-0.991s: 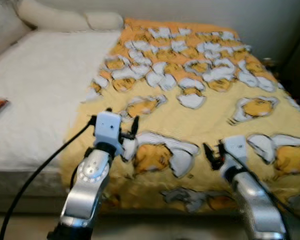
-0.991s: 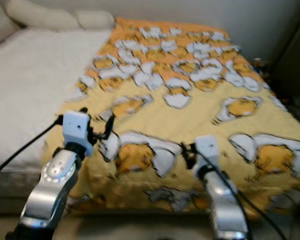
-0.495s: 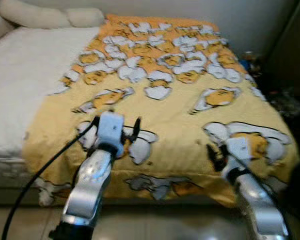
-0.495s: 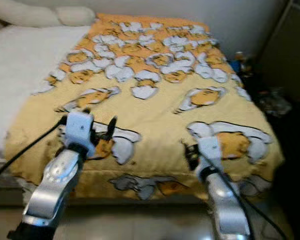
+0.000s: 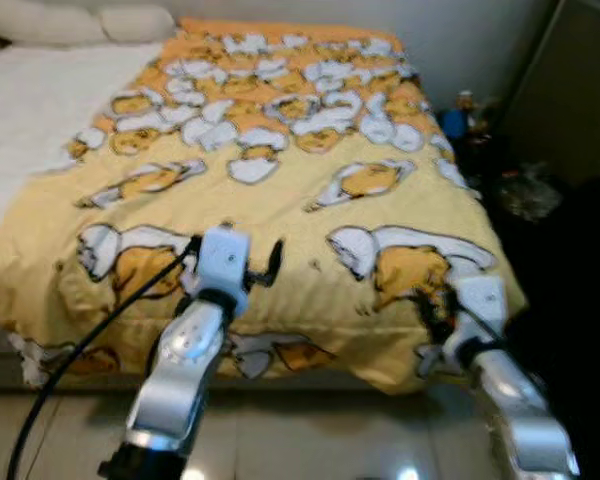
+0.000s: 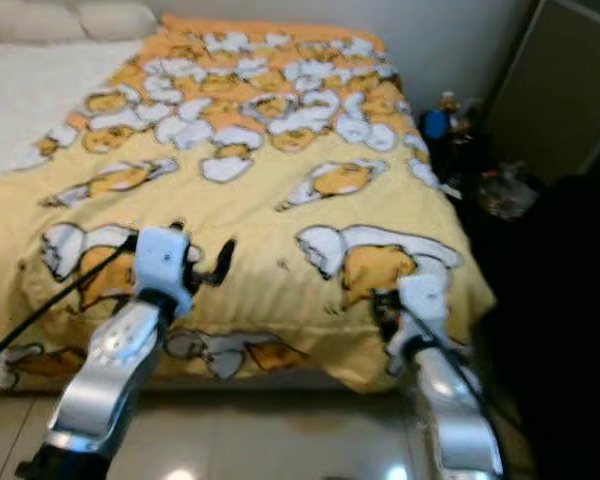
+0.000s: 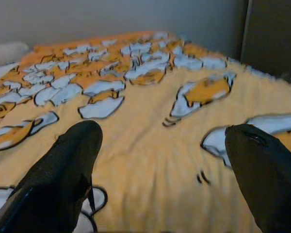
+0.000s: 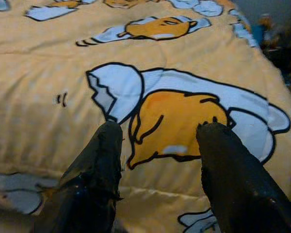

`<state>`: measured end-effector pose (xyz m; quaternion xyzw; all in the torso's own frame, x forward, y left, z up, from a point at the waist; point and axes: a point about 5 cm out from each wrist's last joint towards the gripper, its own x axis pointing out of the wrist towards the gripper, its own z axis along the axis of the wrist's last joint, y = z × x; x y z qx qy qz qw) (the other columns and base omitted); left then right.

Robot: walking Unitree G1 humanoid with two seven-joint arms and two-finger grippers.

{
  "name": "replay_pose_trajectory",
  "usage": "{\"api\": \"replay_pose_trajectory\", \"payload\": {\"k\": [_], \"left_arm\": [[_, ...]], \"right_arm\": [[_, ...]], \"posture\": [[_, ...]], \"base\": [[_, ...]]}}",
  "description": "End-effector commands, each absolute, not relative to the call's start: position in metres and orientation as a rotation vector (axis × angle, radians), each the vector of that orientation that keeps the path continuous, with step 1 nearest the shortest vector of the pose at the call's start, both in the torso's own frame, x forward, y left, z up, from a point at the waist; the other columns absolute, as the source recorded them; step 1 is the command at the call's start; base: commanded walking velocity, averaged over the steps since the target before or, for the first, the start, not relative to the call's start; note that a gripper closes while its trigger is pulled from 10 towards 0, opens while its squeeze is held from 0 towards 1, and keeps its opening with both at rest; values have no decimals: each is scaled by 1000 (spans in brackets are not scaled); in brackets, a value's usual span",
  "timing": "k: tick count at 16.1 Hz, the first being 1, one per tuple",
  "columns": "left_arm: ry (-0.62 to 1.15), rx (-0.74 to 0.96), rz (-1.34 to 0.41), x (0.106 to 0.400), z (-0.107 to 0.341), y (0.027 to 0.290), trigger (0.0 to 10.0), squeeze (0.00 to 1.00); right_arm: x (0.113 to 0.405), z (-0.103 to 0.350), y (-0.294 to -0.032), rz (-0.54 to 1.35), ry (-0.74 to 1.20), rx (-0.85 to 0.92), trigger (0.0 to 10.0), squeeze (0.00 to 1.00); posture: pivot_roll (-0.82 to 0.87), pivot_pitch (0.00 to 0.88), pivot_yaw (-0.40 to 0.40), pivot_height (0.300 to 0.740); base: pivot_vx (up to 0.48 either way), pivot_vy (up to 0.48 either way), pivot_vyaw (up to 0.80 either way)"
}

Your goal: Clean up the room

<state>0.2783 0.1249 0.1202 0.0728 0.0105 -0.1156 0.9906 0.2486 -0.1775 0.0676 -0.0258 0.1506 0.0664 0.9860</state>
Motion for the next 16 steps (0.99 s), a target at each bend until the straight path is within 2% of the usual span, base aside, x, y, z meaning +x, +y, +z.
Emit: {"api": "replay_pose_trajectory", "payload": {"k": [1, 11, 14, 16], "left_arm": [[3, 142, -235, 280, 125, 123, 10000, 0], [8, 143, -237, 282, 124, 122, 10000, 0], [56, 55, -246, 280, 118, 126, 10000, 0], [97, 39, -308, 264, 103, 136, 10000, 0]], "right_arm": [[249, 71, -184, 110, 296, -61, 10000, 0], [249, 72, -185, 102, 299, -52, 10000, 0], [248, 71, -183, 91, 283, -8, 10000, 0], [242, 70, -184, 63, 249, 20, 10000, 0]], "posture": [[-104, 25, 41, 740], [-107, 27, 44, 740], [-107, 28, 43, 740], [-107, 27, 45, 740]], "base": [[0, -480, 0], [0, -480, 0], [0, 0, 0], [0, 0, 0]]}}
